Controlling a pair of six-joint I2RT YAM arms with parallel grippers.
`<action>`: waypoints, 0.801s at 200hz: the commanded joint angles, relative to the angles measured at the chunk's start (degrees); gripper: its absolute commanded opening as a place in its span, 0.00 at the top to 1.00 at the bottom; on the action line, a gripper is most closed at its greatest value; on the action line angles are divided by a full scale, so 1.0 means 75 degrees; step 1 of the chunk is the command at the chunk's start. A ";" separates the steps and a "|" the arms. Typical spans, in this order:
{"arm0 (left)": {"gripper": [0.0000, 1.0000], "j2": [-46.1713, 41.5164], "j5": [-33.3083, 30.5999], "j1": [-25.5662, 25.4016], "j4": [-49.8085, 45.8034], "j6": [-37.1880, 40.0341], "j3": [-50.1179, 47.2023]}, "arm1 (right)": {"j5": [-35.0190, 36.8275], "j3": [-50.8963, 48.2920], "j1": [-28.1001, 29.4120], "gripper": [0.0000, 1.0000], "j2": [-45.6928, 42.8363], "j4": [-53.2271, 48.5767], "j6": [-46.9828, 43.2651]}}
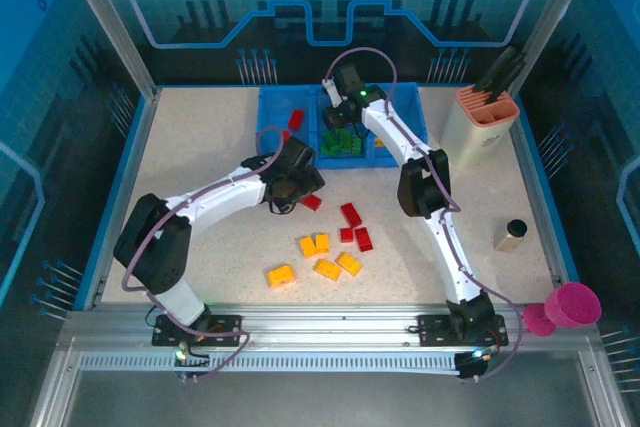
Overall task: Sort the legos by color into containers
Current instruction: Place the lego in the container.
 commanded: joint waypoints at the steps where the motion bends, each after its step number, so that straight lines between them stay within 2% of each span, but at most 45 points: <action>1: 0.20 0.0319 -0.0204 -0.0043 -0.0294 -0.0237 0.0450 | -0.0256 -0.0161 0.0015 0.48 -0.0526 0.0153 -0.0115; 27: 0.20 0.0688 -0.0188 -0.0041 -0.0682 -0.0578 0.0734 | -0.0461 -0.0439 0.0039 0.51 -0.0872 0.0397 -0.0232; 63: 0.22 0.1342 -0.0127 -0.0057 -0.1865 -0.1008 0.1459 | -0.0561 -0.0717 0.0145 0.49 -0.1335 0.0569 -0.0411; 116: 0.25 0.1772 -0.0263 -0.0074 -0.1419 -0.1200 0.1280 | -0.0542 -0.1401 0.0202 0.48 -0.2178 0.0747 -0.0440; 160: 0.29 0.2115 -0.0370 -0.0082 -0.1208 -0.1239 0.1197 | -0.0500 -0.2944 0.0216 0.48 -0.3362 0.1499 -0.0381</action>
